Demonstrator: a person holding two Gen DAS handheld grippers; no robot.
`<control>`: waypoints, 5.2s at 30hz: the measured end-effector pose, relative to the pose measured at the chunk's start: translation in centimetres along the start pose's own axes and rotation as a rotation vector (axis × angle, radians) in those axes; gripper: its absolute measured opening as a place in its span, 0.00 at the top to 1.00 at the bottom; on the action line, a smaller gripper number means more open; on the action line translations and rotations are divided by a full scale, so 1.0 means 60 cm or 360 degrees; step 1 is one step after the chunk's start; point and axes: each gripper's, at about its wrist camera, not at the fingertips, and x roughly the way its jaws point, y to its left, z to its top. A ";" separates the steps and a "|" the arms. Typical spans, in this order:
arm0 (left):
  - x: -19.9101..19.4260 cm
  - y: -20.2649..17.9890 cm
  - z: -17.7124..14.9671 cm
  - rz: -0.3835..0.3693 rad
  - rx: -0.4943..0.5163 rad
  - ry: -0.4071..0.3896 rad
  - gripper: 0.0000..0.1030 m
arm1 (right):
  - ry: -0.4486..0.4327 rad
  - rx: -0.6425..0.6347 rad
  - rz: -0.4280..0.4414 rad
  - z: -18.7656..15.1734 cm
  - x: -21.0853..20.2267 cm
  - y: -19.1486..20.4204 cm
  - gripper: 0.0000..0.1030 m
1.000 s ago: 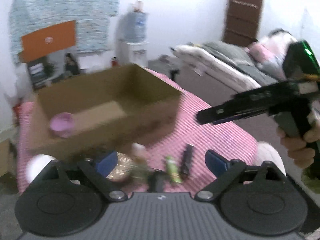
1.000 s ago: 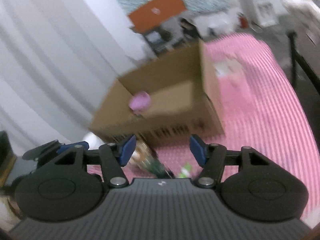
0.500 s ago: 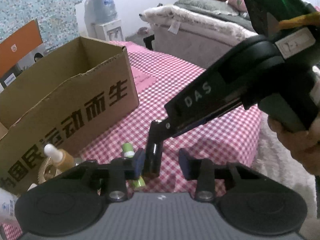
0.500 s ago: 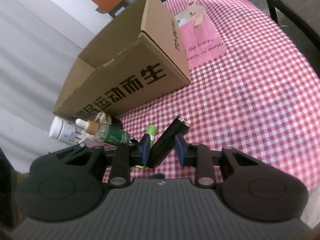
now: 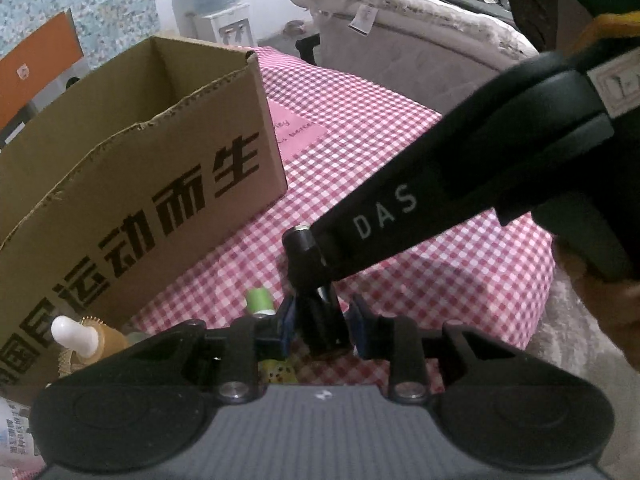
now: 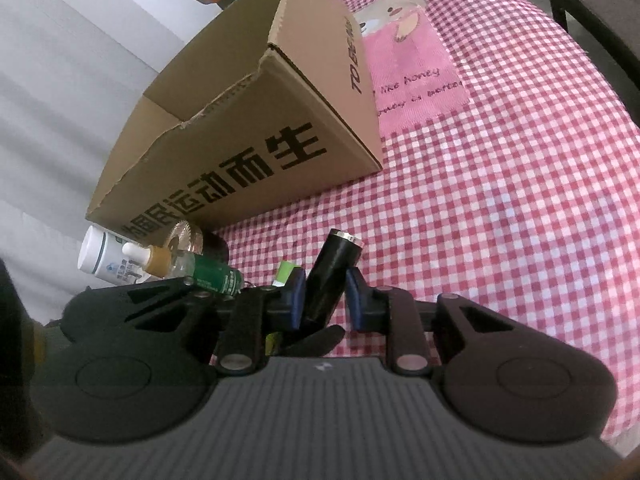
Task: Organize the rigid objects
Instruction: 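Return the right gripper to the table and grasp the black cylinder, then carry the black cylinder into the box and release it, then return the right gripper to the table and grasp the green lip balm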
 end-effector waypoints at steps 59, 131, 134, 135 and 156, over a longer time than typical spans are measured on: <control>-0.005 0.454 0.149 0.0061 -0.0738 0.0213 0.70 | 0.0295 -0.0267 0.0232 0.345 0.218 0.267 0.78; -0.086 0.010 -0.086 0.0026 -0.0182 -0.0164 0.78 | 0.0168 -0.0407 -0.0140 -0.005 0.053 0.104 0.83; -0.080 0.014 -0.083 0.0016 -0.0196 -0.0146 0.78 | 0.0184 -0.0410 -0.0147 -0.005 0.055 0.105 0.86; -0.081 0.016 -0.082 0.0011 -0.0197 -0.0141 0.77 | 0.0184 -0.0411 -0.0151 -0.006 0.055 0.105 0.86; -0.043 0.025 -0.035 -0.0064 -0.0271 -0.0109 0.60 | 0.0167 -0.0342 -0.0127 -0.008 0.037 0.079 0.86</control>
